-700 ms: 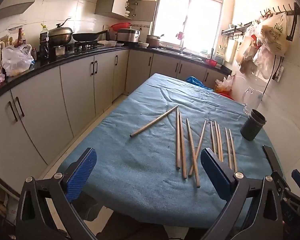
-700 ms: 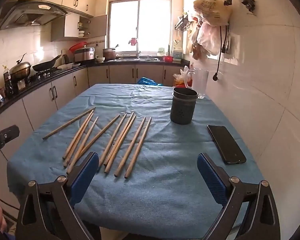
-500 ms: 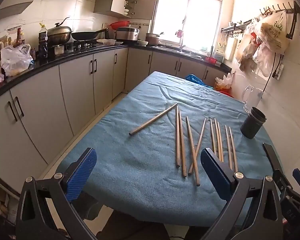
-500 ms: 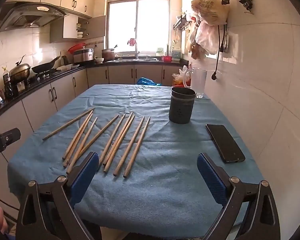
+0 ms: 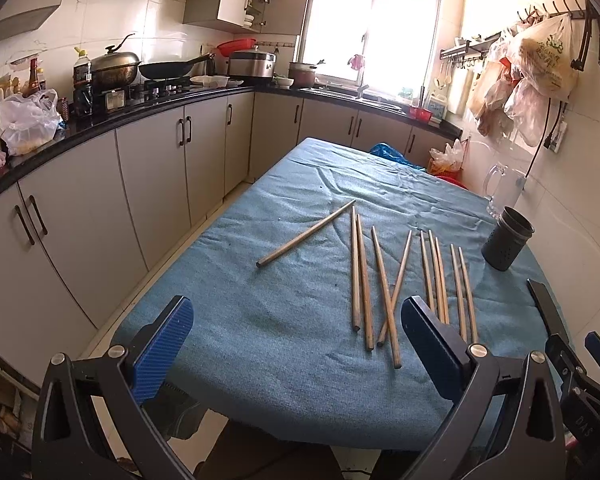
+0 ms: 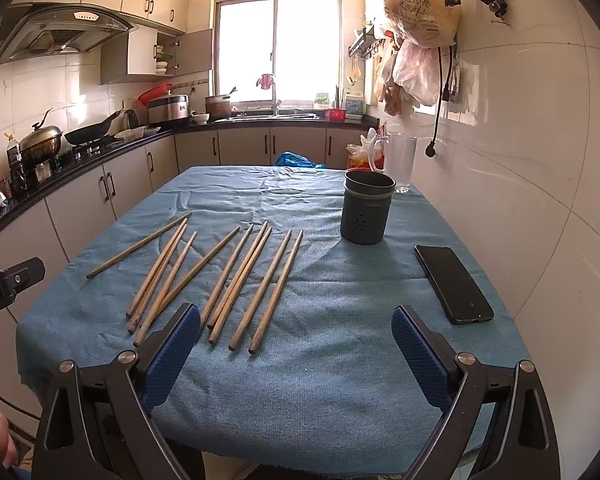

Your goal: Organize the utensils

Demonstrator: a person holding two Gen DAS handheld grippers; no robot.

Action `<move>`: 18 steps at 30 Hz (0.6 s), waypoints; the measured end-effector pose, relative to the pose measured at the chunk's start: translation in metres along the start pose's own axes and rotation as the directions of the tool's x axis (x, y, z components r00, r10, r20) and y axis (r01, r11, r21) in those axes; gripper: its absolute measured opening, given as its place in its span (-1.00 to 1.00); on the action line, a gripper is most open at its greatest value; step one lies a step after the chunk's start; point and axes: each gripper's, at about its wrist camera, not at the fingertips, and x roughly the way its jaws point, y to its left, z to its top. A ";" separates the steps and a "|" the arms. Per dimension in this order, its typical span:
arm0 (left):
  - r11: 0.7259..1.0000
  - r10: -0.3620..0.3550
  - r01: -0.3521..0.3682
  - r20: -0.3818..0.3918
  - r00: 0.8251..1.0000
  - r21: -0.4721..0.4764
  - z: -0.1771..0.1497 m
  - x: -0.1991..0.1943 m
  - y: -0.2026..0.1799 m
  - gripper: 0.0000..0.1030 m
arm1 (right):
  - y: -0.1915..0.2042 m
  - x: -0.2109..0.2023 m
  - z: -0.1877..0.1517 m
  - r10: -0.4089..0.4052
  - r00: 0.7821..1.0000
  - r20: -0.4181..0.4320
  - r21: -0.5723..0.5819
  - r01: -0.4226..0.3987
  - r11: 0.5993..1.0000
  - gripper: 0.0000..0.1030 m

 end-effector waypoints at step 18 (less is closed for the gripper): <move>1.000 0.007 -0.007 0.017 1.000 0.012 -0.003 0.001 -0.001 1.00 | -0.001 0.002 -0.001 0.001 1.000 -0.016 0.010 -0.001 1.000 0.89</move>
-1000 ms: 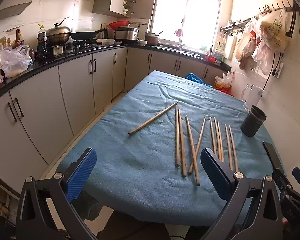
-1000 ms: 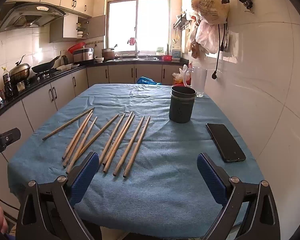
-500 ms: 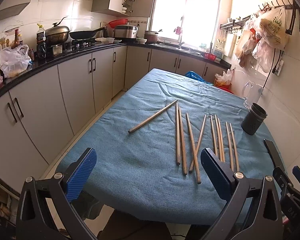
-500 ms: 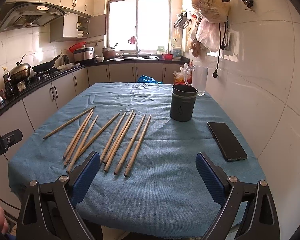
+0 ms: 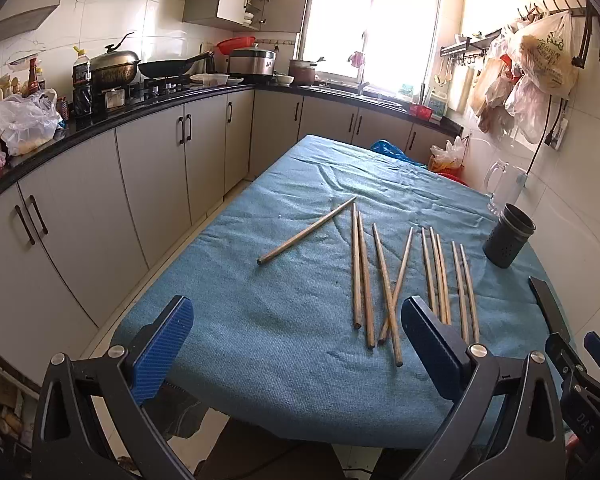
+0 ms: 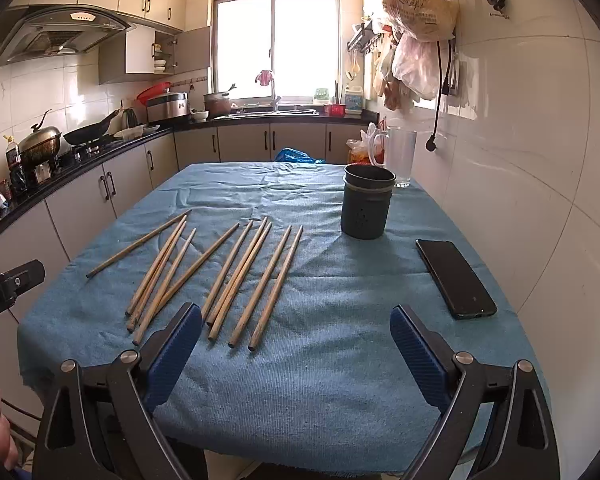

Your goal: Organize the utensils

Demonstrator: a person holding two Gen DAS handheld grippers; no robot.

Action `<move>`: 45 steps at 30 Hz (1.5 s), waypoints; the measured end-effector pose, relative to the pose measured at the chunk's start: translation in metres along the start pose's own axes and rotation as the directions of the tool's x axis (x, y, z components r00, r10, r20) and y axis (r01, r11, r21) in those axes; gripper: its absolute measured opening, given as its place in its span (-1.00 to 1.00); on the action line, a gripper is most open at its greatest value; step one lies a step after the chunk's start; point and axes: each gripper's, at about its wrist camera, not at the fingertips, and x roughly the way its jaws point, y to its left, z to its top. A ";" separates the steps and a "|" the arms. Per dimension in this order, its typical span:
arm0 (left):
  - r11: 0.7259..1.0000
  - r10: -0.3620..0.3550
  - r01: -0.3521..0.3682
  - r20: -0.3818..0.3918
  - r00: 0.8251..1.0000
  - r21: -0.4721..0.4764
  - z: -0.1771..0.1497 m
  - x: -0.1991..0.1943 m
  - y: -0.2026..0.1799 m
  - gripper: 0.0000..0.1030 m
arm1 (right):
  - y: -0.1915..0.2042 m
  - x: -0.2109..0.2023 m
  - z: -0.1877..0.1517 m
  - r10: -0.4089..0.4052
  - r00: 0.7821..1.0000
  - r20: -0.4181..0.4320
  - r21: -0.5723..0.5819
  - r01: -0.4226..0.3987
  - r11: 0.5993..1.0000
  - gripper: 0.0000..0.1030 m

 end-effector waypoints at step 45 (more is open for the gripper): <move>0.891 -0.024 0.273 -0.565 0.825 0.362 0.109 0.279 -0.065 -0.37 | -0.042 0.185 0.082 0.234 0.870 -0.434 0.267 -0.124 0.956 -0.36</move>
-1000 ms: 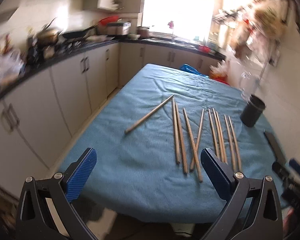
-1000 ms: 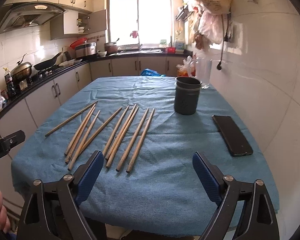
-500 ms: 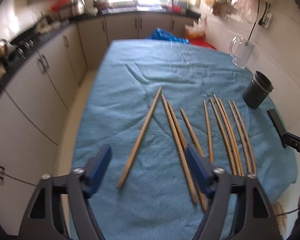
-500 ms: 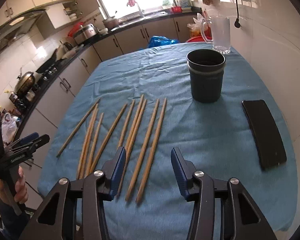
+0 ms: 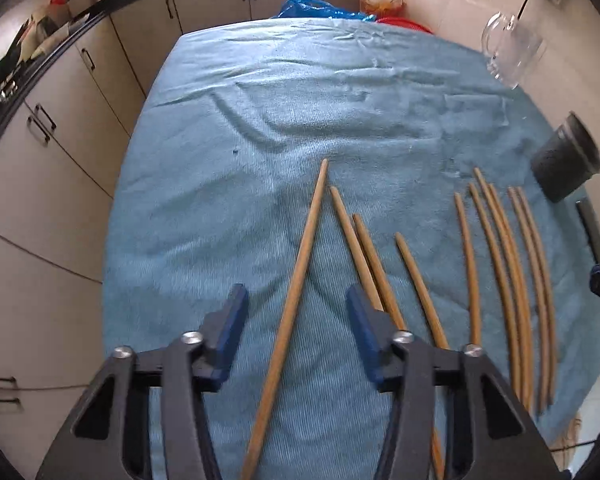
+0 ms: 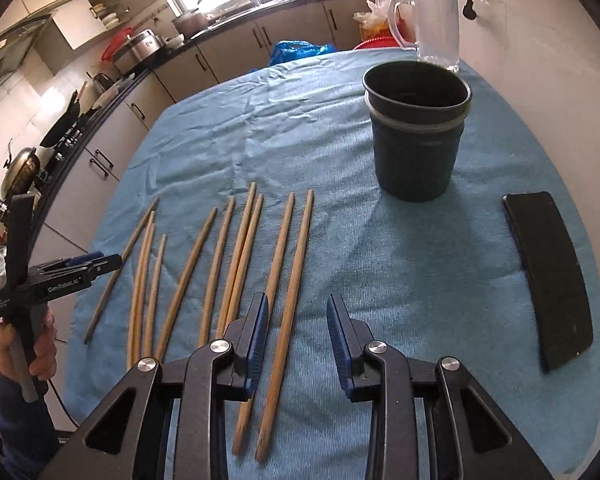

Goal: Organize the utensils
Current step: 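Lower the left gripper onto one wooden chopstick and close on it, then lift the chopstick upright with the left gripper and carry it over the grey cup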

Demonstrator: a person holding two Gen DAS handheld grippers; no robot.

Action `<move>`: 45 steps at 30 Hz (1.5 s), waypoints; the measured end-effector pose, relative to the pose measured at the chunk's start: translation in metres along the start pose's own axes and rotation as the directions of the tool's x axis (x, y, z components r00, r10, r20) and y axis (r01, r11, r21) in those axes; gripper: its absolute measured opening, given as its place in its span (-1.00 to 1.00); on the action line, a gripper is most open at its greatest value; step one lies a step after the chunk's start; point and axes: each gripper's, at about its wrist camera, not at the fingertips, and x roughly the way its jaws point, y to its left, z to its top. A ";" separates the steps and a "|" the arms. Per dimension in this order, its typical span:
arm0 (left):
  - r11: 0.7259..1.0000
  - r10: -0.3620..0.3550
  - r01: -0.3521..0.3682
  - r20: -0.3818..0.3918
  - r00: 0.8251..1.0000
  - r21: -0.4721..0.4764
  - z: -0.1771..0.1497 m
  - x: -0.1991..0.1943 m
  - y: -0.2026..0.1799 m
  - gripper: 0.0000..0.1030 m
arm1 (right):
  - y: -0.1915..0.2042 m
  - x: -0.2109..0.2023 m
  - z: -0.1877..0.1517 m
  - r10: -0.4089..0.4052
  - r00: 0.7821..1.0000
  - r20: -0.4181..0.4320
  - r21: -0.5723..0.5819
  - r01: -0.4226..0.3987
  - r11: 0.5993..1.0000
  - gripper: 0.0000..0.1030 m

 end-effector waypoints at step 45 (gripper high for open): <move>0.983 -0.065 0.124 0.381 0.922 -0.133 -0.016 -0.117 -0.010 -0.87 | 0.033 -0.024 0.027 0.074 0.962 0.264 -0.070 -0.057 0.996 -0.86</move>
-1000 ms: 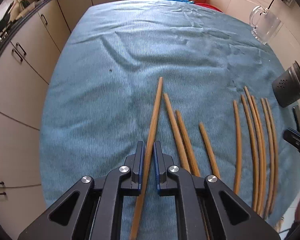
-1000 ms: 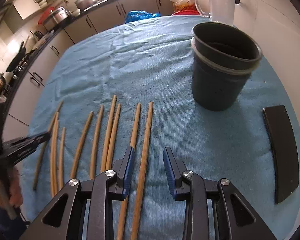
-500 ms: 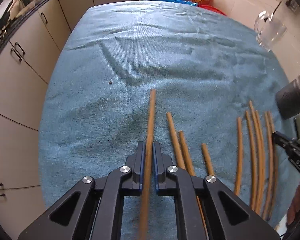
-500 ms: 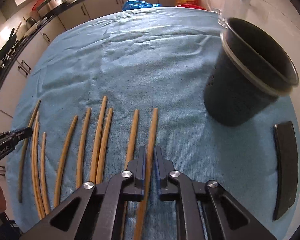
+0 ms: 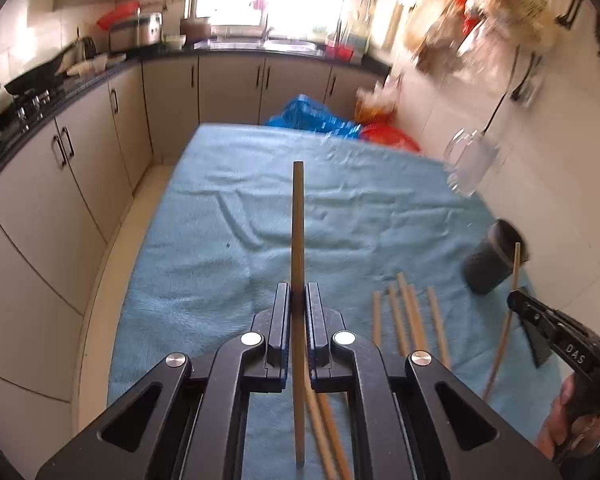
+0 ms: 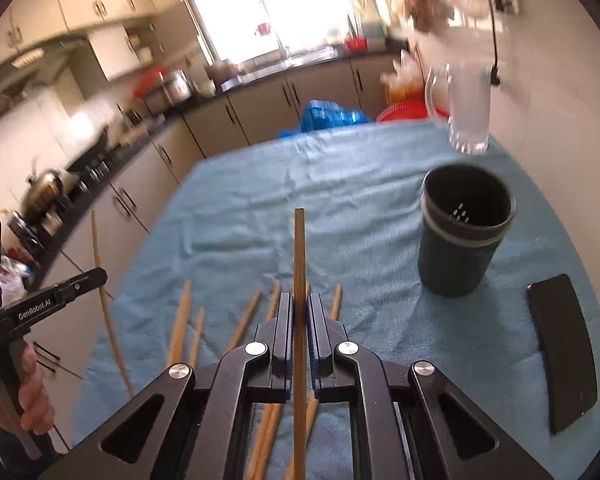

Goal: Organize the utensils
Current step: 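Lift the chopstick upright with the left gripper and carry it over the grey cup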

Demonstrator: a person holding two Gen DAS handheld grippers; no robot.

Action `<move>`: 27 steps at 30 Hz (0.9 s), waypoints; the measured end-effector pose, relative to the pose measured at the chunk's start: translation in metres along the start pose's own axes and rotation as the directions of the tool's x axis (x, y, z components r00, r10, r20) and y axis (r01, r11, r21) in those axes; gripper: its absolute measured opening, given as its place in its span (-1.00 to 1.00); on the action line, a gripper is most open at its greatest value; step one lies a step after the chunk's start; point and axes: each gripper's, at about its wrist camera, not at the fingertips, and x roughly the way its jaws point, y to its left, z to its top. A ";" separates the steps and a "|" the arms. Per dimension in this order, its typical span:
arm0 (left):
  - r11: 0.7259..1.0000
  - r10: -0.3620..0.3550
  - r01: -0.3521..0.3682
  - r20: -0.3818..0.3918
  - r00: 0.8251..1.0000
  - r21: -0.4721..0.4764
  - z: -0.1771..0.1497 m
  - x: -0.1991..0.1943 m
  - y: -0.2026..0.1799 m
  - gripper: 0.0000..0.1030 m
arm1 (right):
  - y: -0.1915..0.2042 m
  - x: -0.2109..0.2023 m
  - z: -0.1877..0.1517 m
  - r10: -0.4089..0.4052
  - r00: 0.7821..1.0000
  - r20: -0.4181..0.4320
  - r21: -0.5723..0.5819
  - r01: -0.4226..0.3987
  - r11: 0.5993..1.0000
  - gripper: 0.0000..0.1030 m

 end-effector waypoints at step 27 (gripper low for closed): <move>0.996 -0.075 0.067 0.116 0.990 0.065 -0.002 -0.062 -0.056 -0.87 | -0.011 -0.094 -0.011 0.057 0.967 0.250 0.051 -0.072 0.996 -0.86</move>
